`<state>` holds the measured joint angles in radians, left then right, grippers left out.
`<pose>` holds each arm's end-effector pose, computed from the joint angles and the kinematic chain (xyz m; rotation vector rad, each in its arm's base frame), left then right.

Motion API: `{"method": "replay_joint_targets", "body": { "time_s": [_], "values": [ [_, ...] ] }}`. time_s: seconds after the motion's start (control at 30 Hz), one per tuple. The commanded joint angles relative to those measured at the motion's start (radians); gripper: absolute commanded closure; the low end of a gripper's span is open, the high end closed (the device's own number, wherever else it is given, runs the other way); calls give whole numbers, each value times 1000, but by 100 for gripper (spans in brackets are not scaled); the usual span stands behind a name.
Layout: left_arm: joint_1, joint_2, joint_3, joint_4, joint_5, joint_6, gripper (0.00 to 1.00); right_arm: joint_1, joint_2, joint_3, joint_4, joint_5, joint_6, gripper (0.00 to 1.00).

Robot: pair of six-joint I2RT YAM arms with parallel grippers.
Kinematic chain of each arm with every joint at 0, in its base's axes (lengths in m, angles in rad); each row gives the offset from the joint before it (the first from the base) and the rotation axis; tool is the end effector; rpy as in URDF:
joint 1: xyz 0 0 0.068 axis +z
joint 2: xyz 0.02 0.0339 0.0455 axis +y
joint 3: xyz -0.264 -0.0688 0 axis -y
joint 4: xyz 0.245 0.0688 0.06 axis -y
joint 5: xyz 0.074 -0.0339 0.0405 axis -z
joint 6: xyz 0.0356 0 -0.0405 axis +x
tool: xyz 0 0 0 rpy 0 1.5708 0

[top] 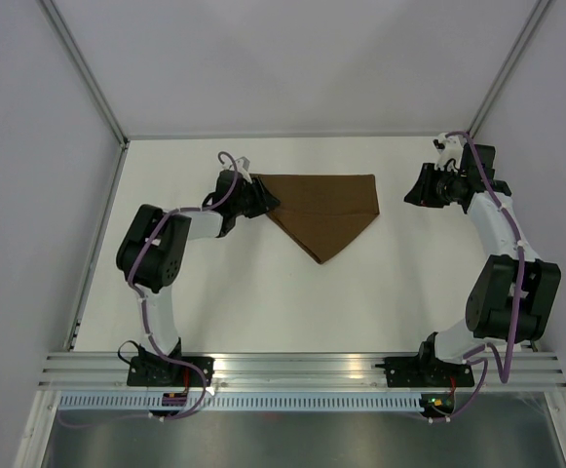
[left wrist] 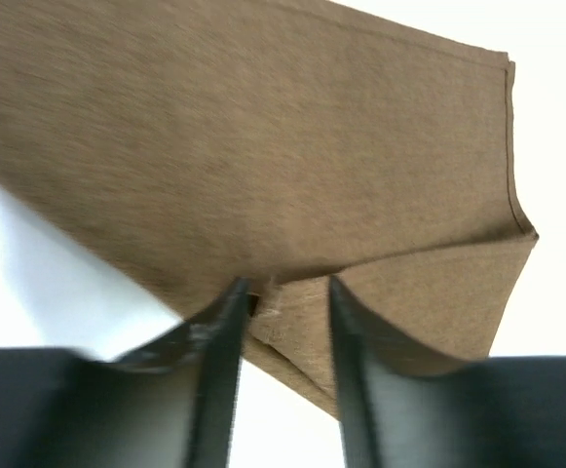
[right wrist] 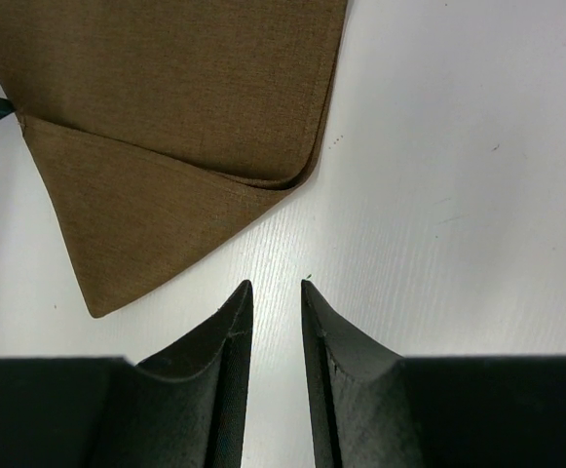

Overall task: Fold the napkin, place the utensils inside, and roll it up
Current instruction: Fold the napkin at the center of the board.

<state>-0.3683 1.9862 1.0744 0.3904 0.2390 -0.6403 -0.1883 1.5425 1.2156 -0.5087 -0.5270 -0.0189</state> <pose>0.3871 -0.1584 0.1440 -0.1460 2.1889 -0.8421 0.3315 -0.0450 0.2778 -0.0437 2.3234 0.5281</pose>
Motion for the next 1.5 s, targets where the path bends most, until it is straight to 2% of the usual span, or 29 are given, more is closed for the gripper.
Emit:
{"method": "replay_joint_targets", "body": {
  "time_s": [0.0,0.07,0.2,0.43,0.8,1.1,1.13,1.3,1.47],
  "values": [
    [38,-36,33,18,26,-25,49,-2,14,-5,13,-25,-10,68],
    [52,-61,21,12,2,-19,42,-2,13,-5,13,-24,-12,68],
    [95,-116,13,-37,-78,-4,37,0,11,-5,10,-27,-10,68],
    [198,-64,77,-171,-150,-53,37,1,13,-4,10,-33,-10,68],
    [215,140,311,-301,-158,-36,39,7,14,-1,7,-41,-9,68],
    [216,233,447,-429,-231,-38,50,7,19,2,6,-45,-12,68],
    [216,247,473,-444,-234,-42,55,7,19,2,7,-45,-12,68],
    [218,286,544,-510,-261,-36,61,7,22,4,7,-47,-12,69],
    [218,329,627,-558,-262,-33,73,7,22,5,6,-47,-13,69]
  ]
}}
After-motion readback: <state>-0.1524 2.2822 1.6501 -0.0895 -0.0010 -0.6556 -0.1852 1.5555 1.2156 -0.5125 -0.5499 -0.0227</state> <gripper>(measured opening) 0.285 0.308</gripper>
